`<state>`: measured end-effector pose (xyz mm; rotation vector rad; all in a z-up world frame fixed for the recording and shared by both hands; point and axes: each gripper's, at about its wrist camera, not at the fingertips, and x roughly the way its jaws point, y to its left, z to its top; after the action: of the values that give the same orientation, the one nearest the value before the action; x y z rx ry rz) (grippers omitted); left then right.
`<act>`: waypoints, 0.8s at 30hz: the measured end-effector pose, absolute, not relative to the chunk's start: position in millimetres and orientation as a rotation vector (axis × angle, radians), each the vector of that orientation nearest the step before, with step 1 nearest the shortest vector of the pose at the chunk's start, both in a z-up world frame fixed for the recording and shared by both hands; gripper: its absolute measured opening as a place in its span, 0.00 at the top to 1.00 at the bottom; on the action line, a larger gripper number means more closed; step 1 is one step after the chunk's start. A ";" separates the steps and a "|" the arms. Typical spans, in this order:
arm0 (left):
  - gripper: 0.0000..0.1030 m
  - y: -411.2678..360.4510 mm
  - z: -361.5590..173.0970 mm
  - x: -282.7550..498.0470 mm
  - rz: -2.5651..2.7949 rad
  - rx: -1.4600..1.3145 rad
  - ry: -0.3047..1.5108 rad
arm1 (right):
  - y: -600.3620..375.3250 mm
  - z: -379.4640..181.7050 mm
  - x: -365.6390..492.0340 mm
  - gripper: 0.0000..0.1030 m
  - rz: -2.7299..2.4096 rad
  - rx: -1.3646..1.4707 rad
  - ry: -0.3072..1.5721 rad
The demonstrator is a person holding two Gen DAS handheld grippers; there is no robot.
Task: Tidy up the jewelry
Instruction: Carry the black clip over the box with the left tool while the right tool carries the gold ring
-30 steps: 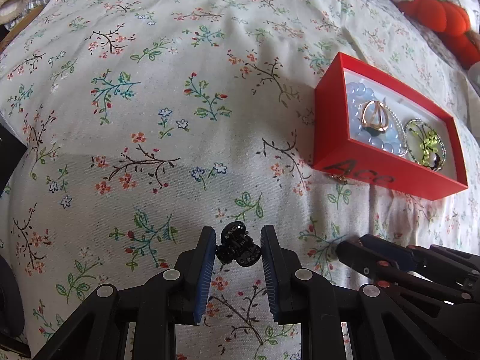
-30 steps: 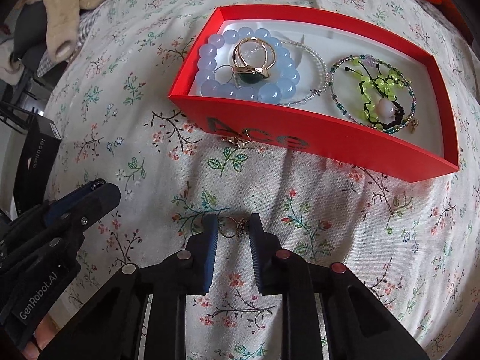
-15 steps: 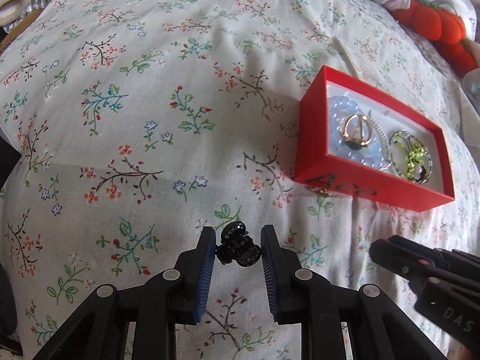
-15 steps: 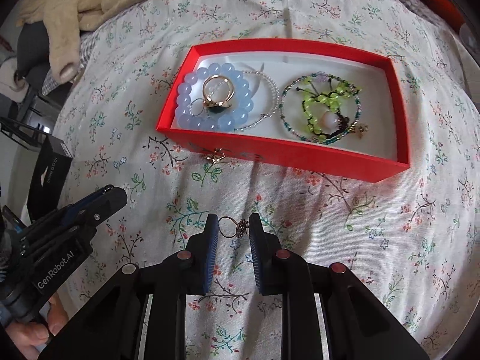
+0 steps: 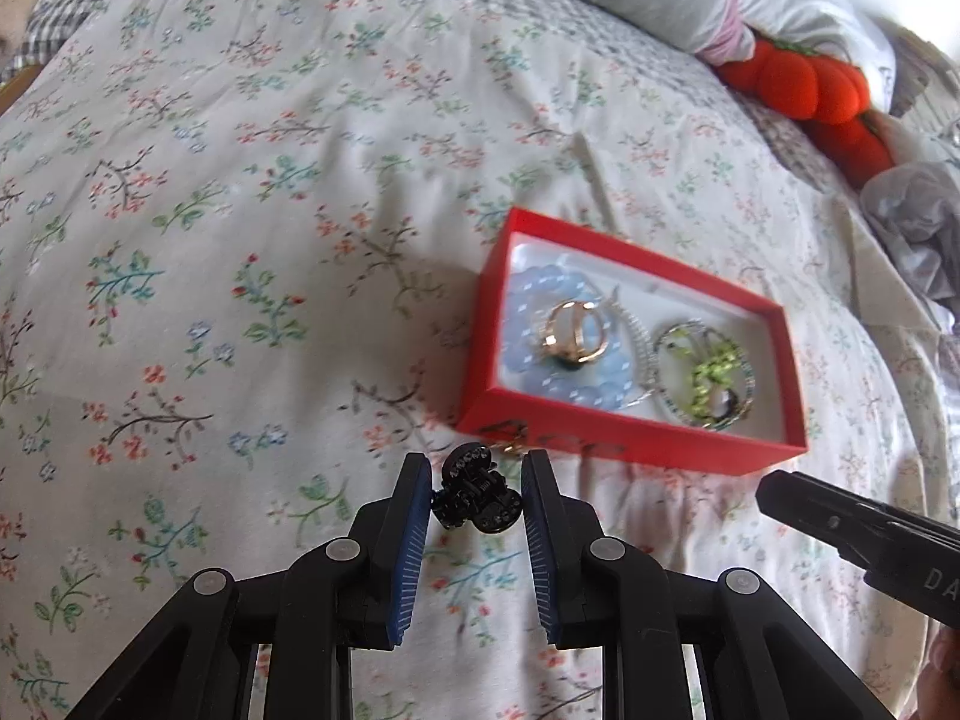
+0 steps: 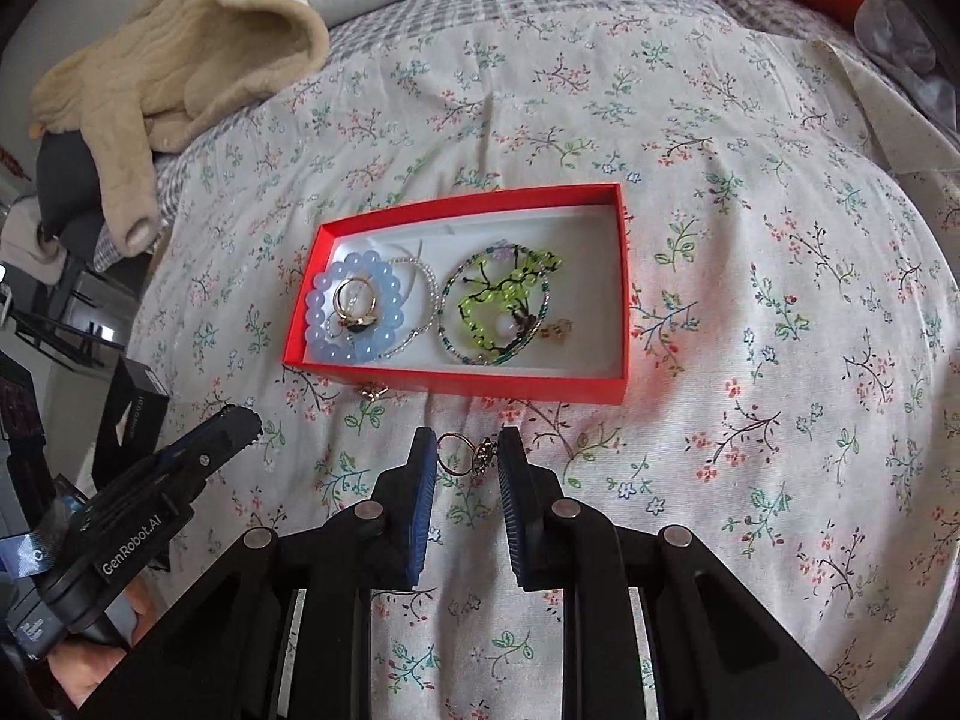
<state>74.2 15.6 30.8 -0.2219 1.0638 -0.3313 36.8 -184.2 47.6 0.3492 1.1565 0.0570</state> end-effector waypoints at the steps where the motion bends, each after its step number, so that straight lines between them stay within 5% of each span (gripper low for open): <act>1: 0.76 12.3 32.2 74.4 -0.340 -0.224 1.057 | -187.9 48.4 36.3 0.79 0.053 0.356 1.153; 24: 0.76 -60.0 24.2 101.2 -0.485 -0.224 0.976 | -236.3 52.2 53.8 0.78 0.013 0.380 1.055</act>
<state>101.2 -60.0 24.2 -0.2238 0.9760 -0.4850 53.8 -236.3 52.2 0.3802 1.0553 0.0127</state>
